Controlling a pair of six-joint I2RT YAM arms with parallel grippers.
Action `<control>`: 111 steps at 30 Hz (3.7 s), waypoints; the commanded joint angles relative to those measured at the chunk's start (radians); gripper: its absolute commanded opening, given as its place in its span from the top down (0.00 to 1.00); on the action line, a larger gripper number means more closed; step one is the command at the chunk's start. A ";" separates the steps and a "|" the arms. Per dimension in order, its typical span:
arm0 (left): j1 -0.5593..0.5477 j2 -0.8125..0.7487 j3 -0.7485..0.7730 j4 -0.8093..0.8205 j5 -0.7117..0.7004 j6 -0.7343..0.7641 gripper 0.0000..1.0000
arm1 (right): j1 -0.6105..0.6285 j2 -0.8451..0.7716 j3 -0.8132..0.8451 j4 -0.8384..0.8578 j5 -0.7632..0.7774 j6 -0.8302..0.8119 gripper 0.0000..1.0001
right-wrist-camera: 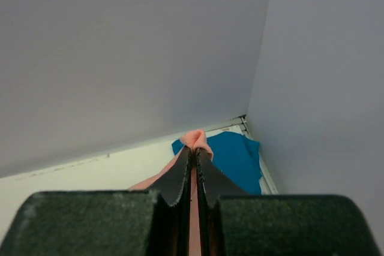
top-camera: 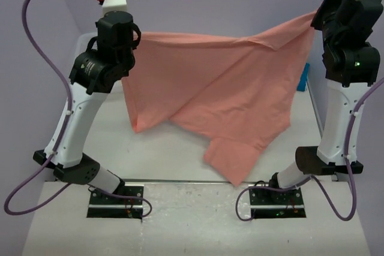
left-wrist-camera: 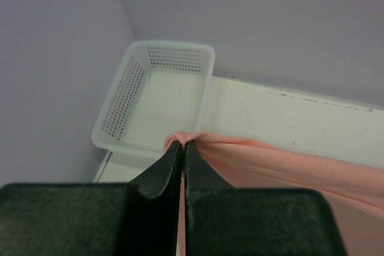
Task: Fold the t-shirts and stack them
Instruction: Flatten out the tshirt
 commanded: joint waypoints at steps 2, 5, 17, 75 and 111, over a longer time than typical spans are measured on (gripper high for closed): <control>0.010 -0.161 -0.009 0.052 -0.036 0.048 1.00 | -0.012 -0.172 0.037 0.096 0.011 -0.054 1.00; 0.010 -0.227 -0.023 0.052 0.045 0.036 1.00 | -0.011 -0.260 -0.015 0.098 -0.007 -0.043 1.00; 0.010 -0.488 -0.100 0.032 0.443 -0.051 1.00 | 0.232 -0.515 -0.026 0.067 0.100 -0.092 1.00; -0.095 -0.224 -1.147 0.291 0.408 -0.560 0.51 | 0.285 -0.049 -0.484 0.175 -0.122 0.030 0.20; -0.314 -0.315 -1.543 0.360 0.530 -0.809 0.61 | 0.354 -0.273 -0.691 0.230 -0.124 0.055 0.18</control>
